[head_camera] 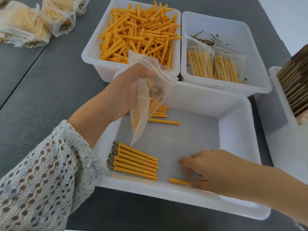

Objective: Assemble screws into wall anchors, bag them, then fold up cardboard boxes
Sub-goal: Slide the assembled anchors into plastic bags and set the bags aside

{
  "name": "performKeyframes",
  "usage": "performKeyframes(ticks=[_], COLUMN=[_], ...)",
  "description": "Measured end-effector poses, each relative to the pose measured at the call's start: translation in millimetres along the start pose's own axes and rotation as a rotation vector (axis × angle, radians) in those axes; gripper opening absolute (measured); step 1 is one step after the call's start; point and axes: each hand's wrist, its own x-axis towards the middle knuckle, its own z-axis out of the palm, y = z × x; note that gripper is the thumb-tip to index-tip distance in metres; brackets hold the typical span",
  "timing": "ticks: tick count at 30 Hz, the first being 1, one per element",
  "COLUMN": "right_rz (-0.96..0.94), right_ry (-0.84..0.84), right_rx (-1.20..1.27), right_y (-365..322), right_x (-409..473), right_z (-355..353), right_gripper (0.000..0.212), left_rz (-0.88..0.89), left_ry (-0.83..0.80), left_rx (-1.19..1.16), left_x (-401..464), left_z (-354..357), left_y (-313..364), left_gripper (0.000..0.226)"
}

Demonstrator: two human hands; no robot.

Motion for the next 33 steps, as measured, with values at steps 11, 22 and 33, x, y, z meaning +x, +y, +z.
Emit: performKeyframes(ticks=[11, 22, 33], right_rz=[-0.024, -0.031, 0.045], right_ry=[0.226, 0.709, 0.581], right_rx=[-0.257, 0.476, 0.629], right_y=[-9.0, 26.4, 35.1], right_x=[29.9, 17.5, 44.4], right_z=[6.6, -70.2, -33.9], right_gripper=[0.024, 0.010, 0.018], left_rz=[0.087, 0.069, 0.094], left_ry=[0.124, 0.217, 0.189], left_rx=[-0.006, -0.005, -0.045], left_x=[2.7, 4.3, 4.4], left_z=[1.9, -1.5, -0.5], left_y=[4.5, 2.9, 1.7], left_gripper=[0.037, 0.032, 0.035])
